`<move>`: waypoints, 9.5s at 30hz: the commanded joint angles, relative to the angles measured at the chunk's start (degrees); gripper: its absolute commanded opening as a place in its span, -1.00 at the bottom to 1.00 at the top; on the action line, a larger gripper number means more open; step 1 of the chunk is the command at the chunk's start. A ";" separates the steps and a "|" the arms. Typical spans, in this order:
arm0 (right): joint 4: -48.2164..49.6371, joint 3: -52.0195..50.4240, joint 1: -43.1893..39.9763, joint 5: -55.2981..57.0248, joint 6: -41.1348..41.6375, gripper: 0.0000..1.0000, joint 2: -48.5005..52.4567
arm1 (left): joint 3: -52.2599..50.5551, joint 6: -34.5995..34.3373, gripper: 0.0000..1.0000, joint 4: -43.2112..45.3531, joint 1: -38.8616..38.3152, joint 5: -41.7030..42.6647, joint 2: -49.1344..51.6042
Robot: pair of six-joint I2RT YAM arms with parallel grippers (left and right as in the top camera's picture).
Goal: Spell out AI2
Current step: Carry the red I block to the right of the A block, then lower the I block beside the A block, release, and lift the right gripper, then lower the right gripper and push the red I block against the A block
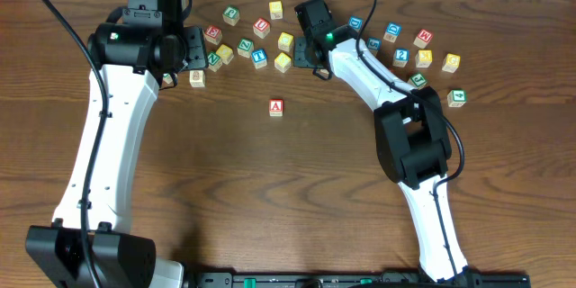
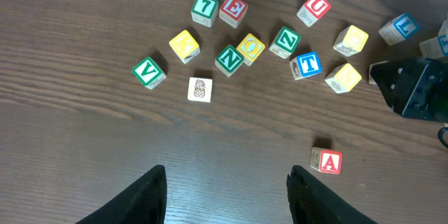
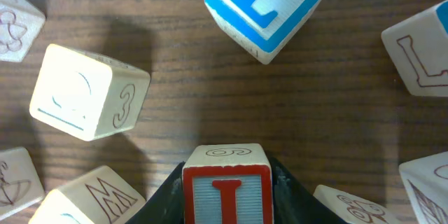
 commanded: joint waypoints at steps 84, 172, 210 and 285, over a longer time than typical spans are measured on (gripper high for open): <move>-7.63 -17.99 11.15 -1.33 3.80 -0.31 -11.80 | -0.04 0.52 0.09 0.31 0.20 -0.11 0.02; 0.68 -29.22 9.49 -6.56 0.09 -0.65 -19.54 | -0.04 0.52 0.09 0.33 0.20 -0.11 0.04; 12.85 -26.25 5.57 -3.54 -1.62 -0.75 -19.26 | -0.04 0.52 0.09 0.33 0.20 -0.11 0.04; -27.58 -13.60 0.11 -13.07 -1.33 -0.87 -13.86 | -0.04 0.52 0.09 -0.09 0.20 -0.11 0.04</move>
